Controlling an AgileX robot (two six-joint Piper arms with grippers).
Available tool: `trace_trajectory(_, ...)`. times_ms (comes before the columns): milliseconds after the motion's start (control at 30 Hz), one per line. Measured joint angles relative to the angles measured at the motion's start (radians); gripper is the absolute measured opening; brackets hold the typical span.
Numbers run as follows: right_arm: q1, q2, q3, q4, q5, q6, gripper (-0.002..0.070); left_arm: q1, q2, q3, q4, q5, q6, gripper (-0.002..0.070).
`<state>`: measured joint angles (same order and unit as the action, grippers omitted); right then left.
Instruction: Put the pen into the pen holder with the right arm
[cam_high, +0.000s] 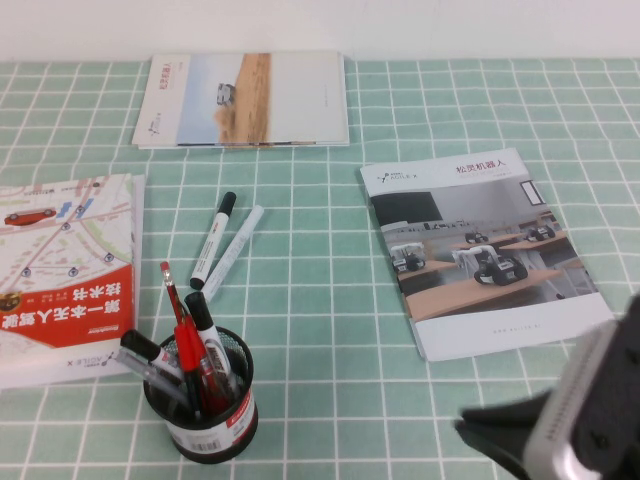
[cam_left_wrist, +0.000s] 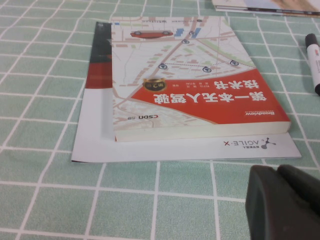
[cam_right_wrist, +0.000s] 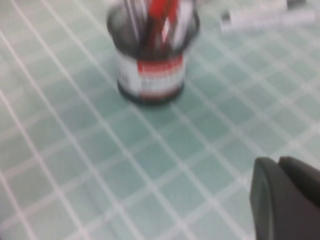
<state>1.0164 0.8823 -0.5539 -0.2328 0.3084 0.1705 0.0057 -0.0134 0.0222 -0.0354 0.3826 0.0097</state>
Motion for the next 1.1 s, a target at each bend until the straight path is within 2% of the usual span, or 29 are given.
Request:
trace_trajectory(300,0.0,-0.039,0.012,0.018,0.193,0.06,-0.0019,0.0,0.0,0.0,0.0,0.0,0.0,-0.0004)
trace_trajectory(467,-0.032,-0.076,0.065,-0.102,0.185,0.202,-0.0019,0.0,0.0,0.0,0.0,0.0,0.0,-0.0004)
trace_trajectory(567,-0.176,-0.147,0.153,-0.131,0.108,0.275,-0.0019,0.0,0.0,0.0,0.0,0.0,0.0,-0.0004)
trace_trajectory(733,-0.509,-0.312,0.374,-0.154,-0.121,0.296,-0.0019,0.0,0.0,0.0,0.0,0.0,0.0,-0.0004)
trace_trajectory(833,-0.66,-0.438,0.482,-0.182,-0.192,0.299,-0.0019,0.0,0.0,0.0,0.0,0.0,0.0,-0.0004)
trace_trajectory(967,-0.784,-0.624,0.573,-0.185,-0.213,0.303,-0.0019,0.0,0.0,0.0,0.0,0.0,0.0,-0.0004)
trace_trajectory(1100,-0.824,-0.758,0.578,-0.185,-0.189,0.304,-0.0019,0.0,0.0,0.0,0.0,0.0,0.0,-0.0004)
